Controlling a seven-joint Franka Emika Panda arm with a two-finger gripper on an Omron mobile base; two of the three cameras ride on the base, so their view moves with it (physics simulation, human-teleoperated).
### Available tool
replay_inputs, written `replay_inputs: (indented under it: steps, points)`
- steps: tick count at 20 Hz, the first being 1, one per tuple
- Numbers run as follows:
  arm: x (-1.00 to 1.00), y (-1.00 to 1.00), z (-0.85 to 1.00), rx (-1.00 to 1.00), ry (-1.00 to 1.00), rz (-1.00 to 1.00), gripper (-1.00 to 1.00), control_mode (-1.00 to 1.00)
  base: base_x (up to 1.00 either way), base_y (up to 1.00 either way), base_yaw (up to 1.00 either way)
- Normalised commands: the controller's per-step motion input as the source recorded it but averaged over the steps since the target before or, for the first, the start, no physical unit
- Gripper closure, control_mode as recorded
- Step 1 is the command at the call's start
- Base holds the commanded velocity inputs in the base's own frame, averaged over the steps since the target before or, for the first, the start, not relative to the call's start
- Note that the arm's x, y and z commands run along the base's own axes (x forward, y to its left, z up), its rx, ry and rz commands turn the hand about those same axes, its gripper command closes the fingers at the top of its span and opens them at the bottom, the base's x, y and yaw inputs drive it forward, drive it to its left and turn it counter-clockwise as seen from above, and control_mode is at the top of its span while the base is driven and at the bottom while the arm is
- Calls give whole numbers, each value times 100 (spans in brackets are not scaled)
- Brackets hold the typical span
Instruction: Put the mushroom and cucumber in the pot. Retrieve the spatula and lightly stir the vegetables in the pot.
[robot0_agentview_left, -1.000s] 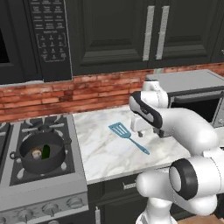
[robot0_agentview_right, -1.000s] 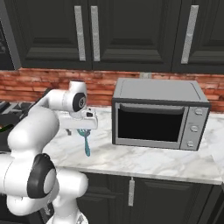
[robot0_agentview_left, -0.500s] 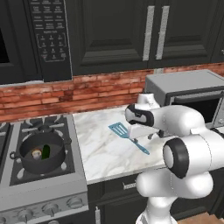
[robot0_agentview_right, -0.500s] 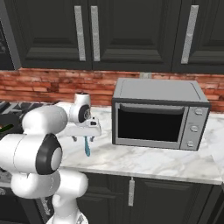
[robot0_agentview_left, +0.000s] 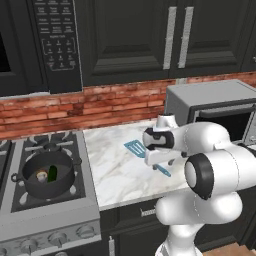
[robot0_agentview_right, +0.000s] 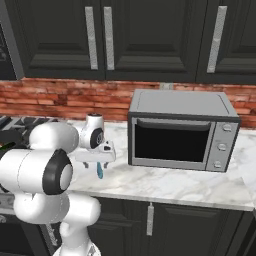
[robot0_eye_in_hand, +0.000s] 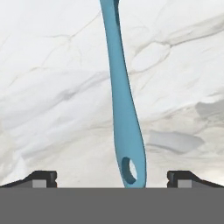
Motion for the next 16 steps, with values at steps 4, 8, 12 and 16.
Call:
replay_inputs:
  steps: [4,8,12,16]
  points:
    - [5,0,-25,0,0,0,-100,-100,0,0,0]
    - [22,0,-21,0,0,0,-100,-100,0,0,0]
    - [7,0,-17,0,0,1,-100,-100,0,0,0]
    - [0,0,-30,0,0,0,-100,-100,0,0,0]
